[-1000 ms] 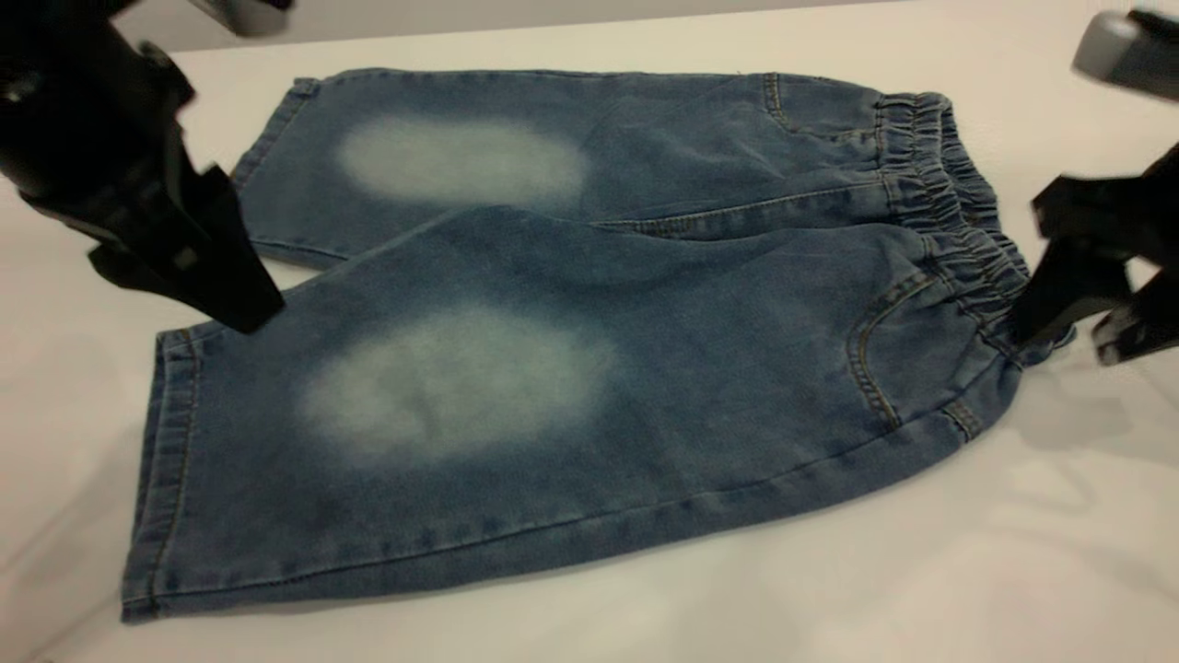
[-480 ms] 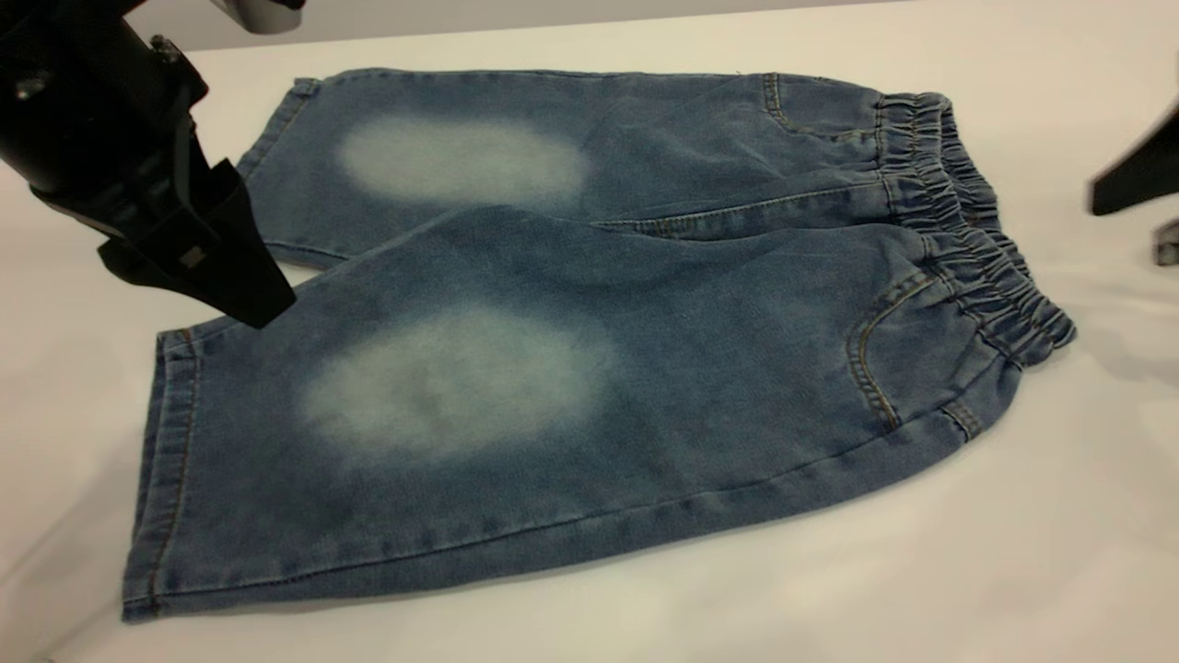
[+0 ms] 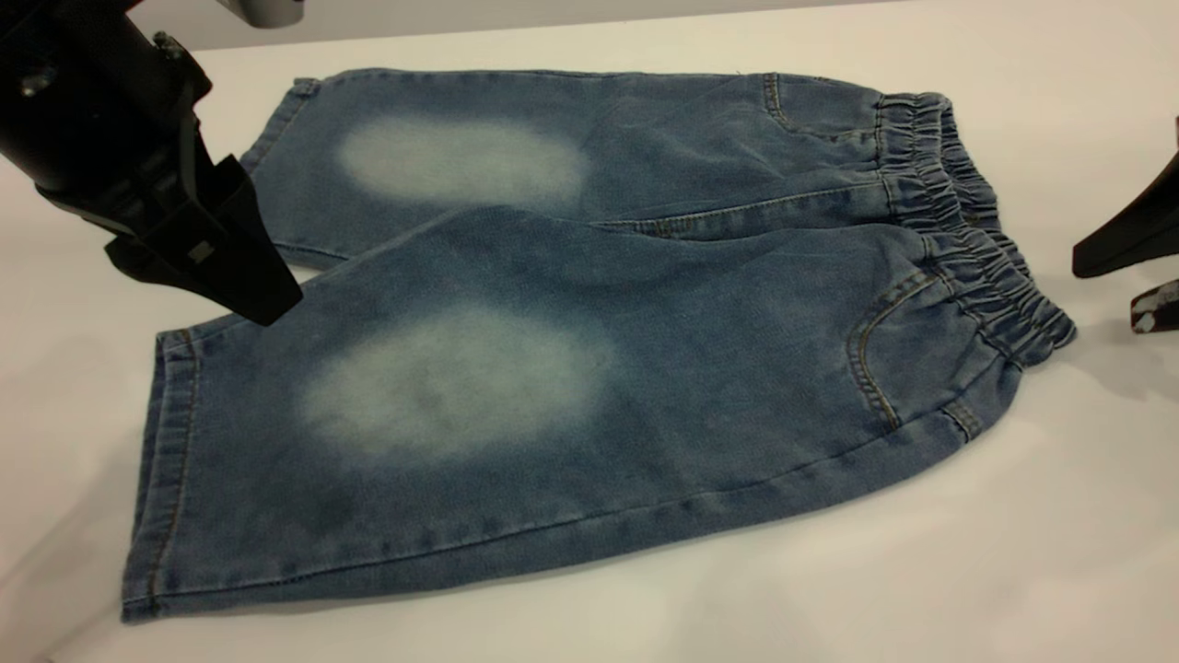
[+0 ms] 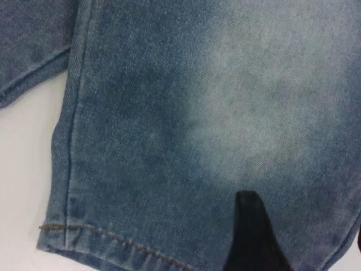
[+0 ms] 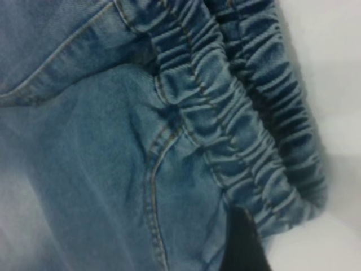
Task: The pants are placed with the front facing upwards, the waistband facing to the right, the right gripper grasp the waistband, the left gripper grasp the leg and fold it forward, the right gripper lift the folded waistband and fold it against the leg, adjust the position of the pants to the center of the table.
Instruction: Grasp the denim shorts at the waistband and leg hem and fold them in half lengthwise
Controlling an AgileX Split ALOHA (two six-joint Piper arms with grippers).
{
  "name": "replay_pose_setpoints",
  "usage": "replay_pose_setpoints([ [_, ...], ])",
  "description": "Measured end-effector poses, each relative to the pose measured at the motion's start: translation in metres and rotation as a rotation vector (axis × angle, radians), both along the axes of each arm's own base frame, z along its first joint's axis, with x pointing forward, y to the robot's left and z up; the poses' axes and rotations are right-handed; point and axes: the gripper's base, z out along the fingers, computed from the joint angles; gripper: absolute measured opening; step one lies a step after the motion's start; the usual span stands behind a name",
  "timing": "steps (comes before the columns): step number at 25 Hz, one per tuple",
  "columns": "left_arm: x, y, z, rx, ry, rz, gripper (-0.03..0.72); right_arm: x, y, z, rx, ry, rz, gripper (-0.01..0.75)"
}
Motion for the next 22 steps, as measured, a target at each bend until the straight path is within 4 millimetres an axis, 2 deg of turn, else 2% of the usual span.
replay_pose_setpoints([
  [13,0.0,0.0,0.0,0.001,-0.001,-0.001,0.391,0.001,0.002,-0.026,0.055,0.058,-0.011,0.386],
  [22,0.0,0.0,0.0,0.001,0.0,-0.001,0.391,0.008,0.004,-0.034,0.121,0.051,-0.008,0.386],
])
